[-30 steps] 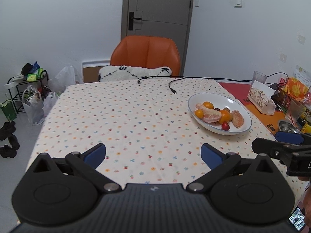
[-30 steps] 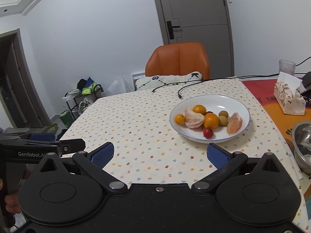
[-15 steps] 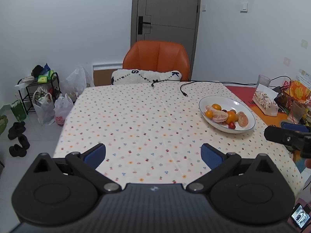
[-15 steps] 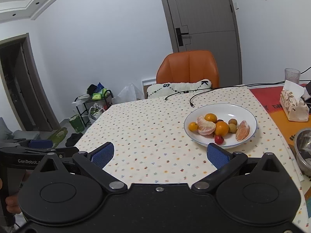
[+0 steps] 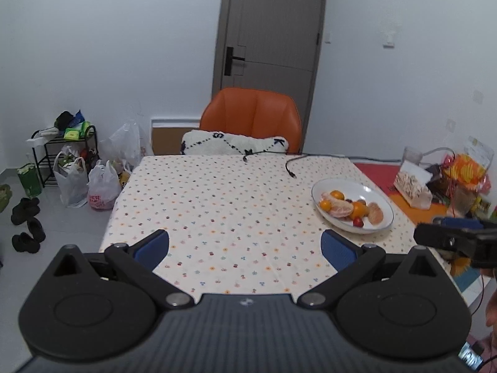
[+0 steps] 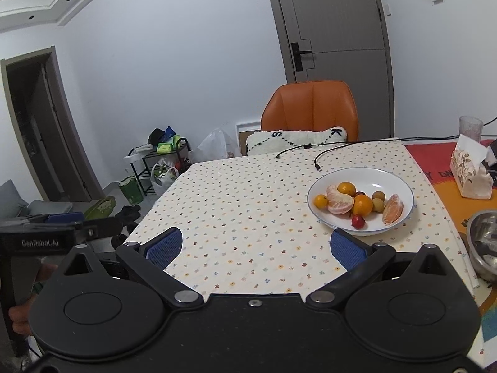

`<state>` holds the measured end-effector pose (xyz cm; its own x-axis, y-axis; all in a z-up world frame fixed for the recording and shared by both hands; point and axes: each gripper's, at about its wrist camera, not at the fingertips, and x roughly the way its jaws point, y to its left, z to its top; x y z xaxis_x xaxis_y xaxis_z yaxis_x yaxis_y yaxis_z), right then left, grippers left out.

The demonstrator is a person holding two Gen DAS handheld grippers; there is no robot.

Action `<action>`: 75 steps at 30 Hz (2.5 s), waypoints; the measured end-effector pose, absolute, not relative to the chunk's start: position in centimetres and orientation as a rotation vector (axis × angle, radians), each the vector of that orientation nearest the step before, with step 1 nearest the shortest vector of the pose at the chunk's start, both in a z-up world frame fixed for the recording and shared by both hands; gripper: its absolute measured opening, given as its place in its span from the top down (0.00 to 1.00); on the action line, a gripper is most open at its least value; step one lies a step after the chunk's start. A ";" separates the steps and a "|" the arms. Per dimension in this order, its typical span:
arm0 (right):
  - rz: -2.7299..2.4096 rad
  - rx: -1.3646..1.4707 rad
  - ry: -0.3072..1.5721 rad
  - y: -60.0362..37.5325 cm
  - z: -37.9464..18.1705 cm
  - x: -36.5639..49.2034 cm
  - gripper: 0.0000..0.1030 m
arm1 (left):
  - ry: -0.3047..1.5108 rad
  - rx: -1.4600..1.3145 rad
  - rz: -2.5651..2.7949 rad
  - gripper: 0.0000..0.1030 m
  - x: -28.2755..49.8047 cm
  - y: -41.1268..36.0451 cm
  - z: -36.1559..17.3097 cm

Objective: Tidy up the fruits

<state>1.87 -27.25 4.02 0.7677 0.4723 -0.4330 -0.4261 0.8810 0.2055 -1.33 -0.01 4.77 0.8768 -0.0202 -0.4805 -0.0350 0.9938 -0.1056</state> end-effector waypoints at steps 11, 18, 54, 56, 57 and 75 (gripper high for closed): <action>0.487 0.095 0.519 -27.2 3.0 2.4 0.00 | 0.535 -0.094 0.029 0.00 -1.1 0.3 4.2; 0.478 0.093 0.523 -27.2 2.7 2.4 0.00 | 0.546 -0.081 0.012 0.00 -1.0 0.3 3.7; 0.470 0.071 0.525 -26.9 2.5 2.5 0.00 | 0.565 -0.076 0.002 0.00 -0.8 0.3 3.0; 0.471 0.069 0.523 -26.9 2.5 2.4 0.00 | 0.566 -0.076 0.003 0.00 -0.7 0.3 3.0; 0.471 0.068 0.523 -26.9 2.5 2.4 0.00 | 0.567 -0.077 0.002 0.00 -0.7 0.3 3.0; 0.470 0.067 0.524 -26.9 2.5 2.4 0.00 | 0.566 -0.082 0.004 0.00 -0.7 0.6 2.9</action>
<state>2.43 -26.93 2.53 0.7625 0.4485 -0.4664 -0.4146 0.8920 0.1799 -0.75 0.56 2.93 0.8442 -0.0192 -0.5356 -0.0261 0.9967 -0.0769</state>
